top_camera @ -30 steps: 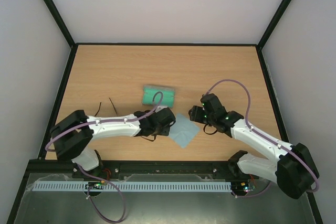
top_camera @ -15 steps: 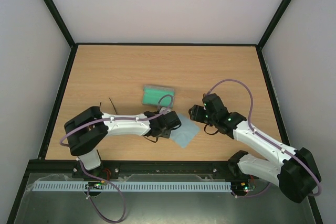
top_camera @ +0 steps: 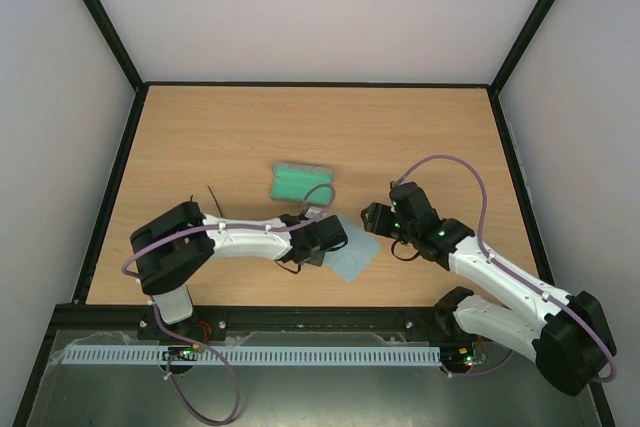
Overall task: Organize the sunglasses
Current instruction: Adjust the glasses cleaning cloth at the center of the board.
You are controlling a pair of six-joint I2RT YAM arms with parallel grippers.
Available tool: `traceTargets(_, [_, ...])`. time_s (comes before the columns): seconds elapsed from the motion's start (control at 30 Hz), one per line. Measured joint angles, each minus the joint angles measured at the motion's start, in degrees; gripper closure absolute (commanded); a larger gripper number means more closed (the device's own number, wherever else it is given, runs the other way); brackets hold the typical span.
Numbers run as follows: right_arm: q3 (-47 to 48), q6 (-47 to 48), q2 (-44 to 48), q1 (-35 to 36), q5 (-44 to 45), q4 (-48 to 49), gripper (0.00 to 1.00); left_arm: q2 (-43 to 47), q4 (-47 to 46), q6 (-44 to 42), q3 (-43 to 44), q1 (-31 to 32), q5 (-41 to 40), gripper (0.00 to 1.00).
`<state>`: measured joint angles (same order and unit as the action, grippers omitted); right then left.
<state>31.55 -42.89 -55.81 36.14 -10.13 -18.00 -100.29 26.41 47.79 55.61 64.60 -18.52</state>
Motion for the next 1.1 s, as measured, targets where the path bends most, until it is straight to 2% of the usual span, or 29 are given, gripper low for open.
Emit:
traceTargets(0.4, [-1.0,-0.1,1.4,0.0,-0.4,-0.2,0.37,0.3,0.2,3.6,-1.0,2.7,-2.3,0.79])
traceTargets(0.73, [-1.6,-0.2,1.5,0.0,-1.6,-0.1,0.37,5.8,-0.7,9.5,-7.9,4.8,-2.9,0.78])
traceTargets(1.1, [-3.2,-0.4,1.5,0.0,-3.4,0.3,0.37,9.0,-1.0,17.5,-12.2,9.9,-5.6,0.78])
